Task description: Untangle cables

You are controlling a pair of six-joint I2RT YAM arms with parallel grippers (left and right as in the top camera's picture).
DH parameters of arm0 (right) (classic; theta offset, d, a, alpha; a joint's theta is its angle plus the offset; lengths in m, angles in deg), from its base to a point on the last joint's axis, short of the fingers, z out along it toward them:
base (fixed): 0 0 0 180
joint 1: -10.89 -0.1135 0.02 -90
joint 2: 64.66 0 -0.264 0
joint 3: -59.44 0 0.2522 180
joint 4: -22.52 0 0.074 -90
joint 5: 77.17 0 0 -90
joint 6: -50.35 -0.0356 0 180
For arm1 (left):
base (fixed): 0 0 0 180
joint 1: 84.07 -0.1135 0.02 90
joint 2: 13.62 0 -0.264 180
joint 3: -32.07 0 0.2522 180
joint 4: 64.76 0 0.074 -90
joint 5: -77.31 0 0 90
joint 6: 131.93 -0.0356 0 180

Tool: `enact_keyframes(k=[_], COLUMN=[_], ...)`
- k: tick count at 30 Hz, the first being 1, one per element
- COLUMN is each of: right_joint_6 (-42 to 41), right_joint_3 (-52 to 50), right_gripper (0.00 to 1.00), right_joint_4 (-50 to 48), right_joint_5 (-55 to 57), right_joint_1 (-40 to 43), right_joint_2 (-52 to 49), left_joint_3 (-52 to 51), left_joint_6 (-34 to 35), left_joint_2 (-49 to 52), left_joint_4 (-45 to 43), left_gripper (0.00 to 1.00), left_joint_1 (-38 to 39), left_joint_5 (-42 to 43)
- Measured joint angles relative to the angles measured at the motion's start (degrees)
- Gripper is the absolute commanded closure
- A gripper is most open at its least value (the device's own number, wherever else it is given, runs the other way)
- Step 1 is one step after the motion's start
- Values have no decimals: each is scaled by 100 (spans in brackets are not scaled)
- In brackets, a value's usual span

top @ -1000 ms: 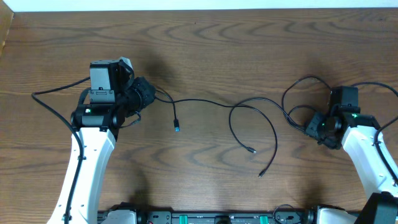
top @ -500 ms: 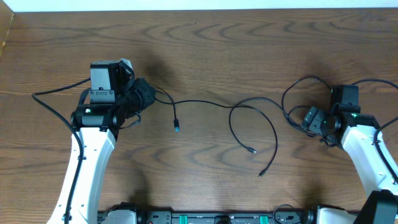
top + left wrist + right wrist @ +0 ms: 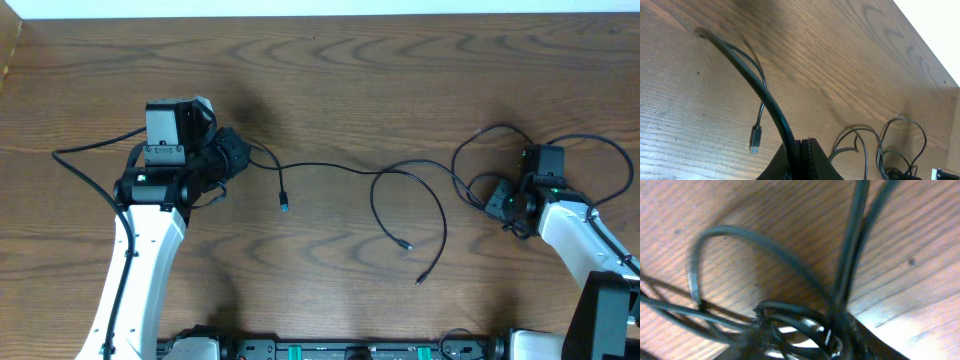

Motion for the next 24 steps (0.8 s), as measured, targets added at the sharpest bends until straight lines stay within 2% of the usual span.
enact_keyframes(k=[7,11,18,24], right_joint_6=[170,352,743,1158], right_joint_3=[118,511,2208,3744], right_gripper=[99,99,99,99], right_joint_4=[33,284,398,348], right_joint_5=[-201,-238,-197,11], right_joint_1=[13,13,15,48], right_joint_2=[61,271,984,1132], left_joint_3=[0,0,0,0], left_joint_6=[-2,0,-2,-2], left_joint_2=[0,0,0,0], left_joint_4=[46,105,146,175], left_gripper=[92,92,92,91], left_joint_1=[0,0,0,0], left_joint_5=[0,0,2,2])
